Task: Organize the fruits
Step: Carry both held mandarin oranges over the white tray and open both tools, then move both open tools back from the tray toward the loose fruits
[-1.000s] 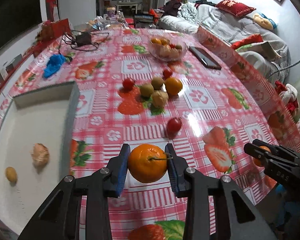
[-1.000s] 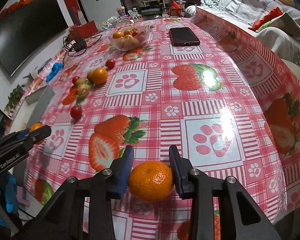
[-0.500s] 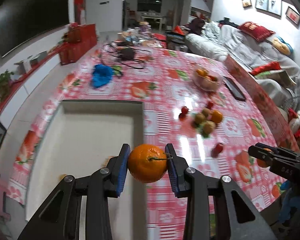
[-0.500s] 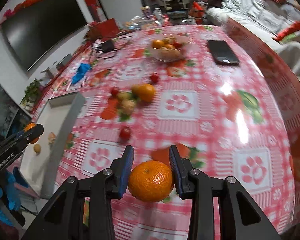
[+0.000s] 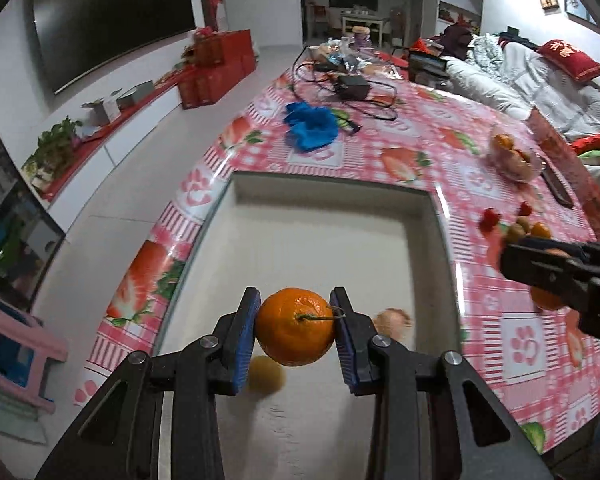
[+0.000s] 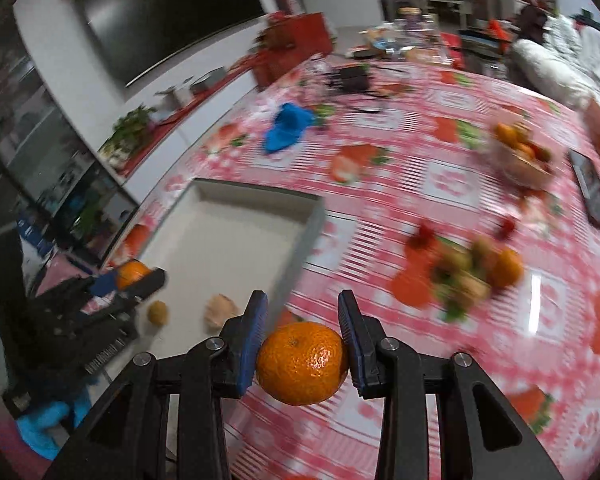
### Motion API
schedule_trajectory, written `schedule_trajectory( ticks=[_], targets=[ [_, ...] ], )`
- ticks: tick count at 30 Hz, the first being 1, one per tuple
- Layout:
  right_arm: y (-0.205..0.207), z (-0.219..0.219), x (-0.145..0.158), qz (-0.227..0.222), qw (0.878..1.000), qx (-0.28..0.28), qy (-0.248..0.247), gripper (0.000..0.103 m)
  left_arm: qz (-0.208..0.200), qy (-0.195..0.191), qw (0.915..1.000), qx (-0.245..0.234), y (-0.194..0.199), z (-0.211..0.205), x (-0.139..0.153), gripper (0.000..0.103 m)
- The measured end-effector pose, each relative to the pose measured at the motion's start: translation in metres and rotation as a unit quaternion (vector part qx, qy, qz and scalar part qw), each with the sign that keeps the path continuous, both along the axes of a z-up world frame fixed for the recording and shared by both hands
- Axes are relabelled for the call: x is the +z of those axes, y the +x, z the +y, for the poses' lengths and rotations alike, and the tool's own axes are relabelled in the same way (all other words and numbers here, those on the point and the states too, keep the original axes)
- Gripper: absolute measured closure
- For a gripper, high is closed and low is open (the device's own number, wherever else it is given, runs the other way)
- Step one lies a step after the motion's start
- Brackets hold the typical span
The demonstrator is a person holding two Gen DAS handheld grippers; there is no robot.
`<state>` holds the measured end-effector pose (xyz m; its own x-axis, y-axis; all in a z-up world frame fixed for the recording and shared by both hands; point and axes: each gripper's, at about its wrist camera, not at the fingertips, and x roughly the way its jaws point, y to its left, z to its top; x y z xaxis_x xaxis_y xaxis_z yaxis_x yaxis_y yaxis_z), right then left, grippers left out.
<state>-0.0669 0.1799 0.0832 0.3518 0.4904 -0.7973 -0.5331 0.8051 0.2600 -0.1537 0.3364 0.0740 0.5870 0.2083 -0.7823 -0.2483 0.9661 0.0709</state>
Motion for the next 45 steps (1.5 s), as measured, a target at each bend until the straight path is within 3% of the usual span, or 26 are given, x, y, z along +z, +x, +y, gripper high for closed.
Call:
schedule_trajectory(
  ticks=[7,18,19,21,23,25,27,34,35,36,37,45],
  targets=[
    [0.016,0.061,-0.018,0.025,0.999,0.039,-0.019,0.065,0.016,-0.006,0.9998,0.011,0.006,0.017,-0.014,0.064],
    [0.025,0.088,-0.036,0.047,0.997,0.056,-0.040,0.065,0.034,-0.009,0.9993,0.014,0.009,0.023,-0.030,0.062],
    [0.025,0.089,-0.037,0.047,0.997,0.055,-0.039,0.065,0.034,-0.009,0.9993,0.014,0.010,0.023,-0.030,0.059],
    [0.026,0.088,-0.036,0.049,0.997,0.052,-0.035,0.065,0.030,-0.010,0.9994,0.012,0.008,0.022,-0.028,0.037],
    [0.028,0.087,-0.034,0.052,0.997,0.050,-0.030,0.065,0.022,-0.009,0.9997,0.010,0.008,0.020,-0.026,0.027],
    [0.029,0.085,-0.031,0.052,0.997,0.047,-0.026,0.057,0.017,-0.005,0.9998,0.007,0.008,0.017,-0.023,0.024],
    [0.029,0.082,-0.026,0.043,0.998,0.040,-0.023,0.030,0.017,-0.001,0.9998,0.002,0.009,0.013,-0.021,0.023],
    [0.031,0.062,-0.013,0.031,0.999,0.016,-0.017,0.028,0.021,0.010,0.9997,0.000,0.011,0.003,-0.016,0.022],
    [0.032,0.058,-0.012,0.031,0.999,0.011,-0.016,0.023,0.021,0.011,0.9997,0.000,0.011,0.002,-0.015,0.022],
    [0.032,0.053,-0.011,0.030,0.999,0.005,-0.015,0.011,0.021,0.013,0.9997,-0.001,0.012,-0.001,-0.014,0.022],
    [0.033,0.046,-0.010,0.026,1.000,-0.003,-0.013,0.007,0.020,0.015,0.9997,-0.003,0.011,-0.003,-0.013,0.021],
    [0.034,-0.003,-0.006,0.022,0.999,-0.045,-0.004,0.006,0.019,0.025,0.9993,-0.022,0.015,-0.026,-0.001,0.021]
  ],
)
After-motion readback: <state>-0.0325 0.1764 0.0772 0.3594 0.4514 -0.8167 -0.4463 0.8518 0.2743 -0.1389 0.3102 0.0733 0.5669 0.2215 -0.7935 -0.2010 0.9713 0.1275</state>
